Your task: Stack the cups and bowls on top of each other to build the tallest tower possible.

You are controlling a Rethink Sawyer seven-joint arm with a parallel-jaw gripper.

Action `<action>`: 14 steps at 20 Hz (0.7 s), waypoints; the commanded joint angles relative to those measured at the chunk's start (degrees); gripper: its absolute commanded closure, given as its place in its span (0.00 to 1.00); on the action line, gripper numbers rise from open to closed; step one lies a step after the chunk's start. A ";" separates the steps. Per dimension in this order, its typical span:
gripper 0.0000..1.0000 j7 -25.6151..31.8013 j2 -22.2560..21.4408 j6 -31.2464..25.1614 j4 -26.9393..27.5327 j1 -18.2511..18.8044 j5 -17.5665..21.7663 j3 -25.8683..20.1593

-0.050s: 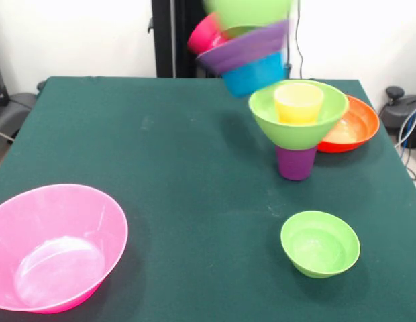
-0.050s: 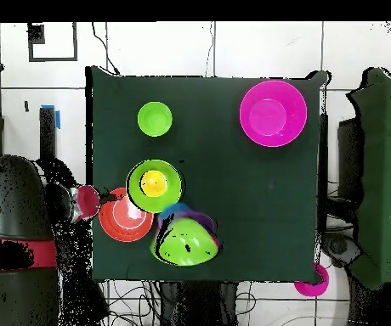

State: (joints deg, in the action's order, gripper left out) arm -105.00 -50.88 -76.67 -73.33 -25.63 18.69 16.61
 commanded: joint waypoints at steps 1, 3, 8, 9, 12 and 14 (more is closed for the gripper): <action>0.00 2.35 1.53 -3.95 -0.85 1.08 -0.88 -6.77; 0.00 2.33 1.50 -3.93 -0.95 1.10 -0.92 -6.84; 0.00 2.34 1.32 -3.36 -1.34 1.40 -1.11 -6.96; 0.00 2.33 1.30 -3.13 -1.44 1.50 -1.15 -7.02; 0.00 1.66 0.89 1.70 -3.47 2.69 -2.69 -7.79; 0.00 1.17 0.42 6.77 -5.63 4.08 -4.65 -8.72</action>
State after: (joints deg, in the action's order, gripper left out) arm -105.00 -51.17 -75.51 -73.21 -24.05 16.29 15.09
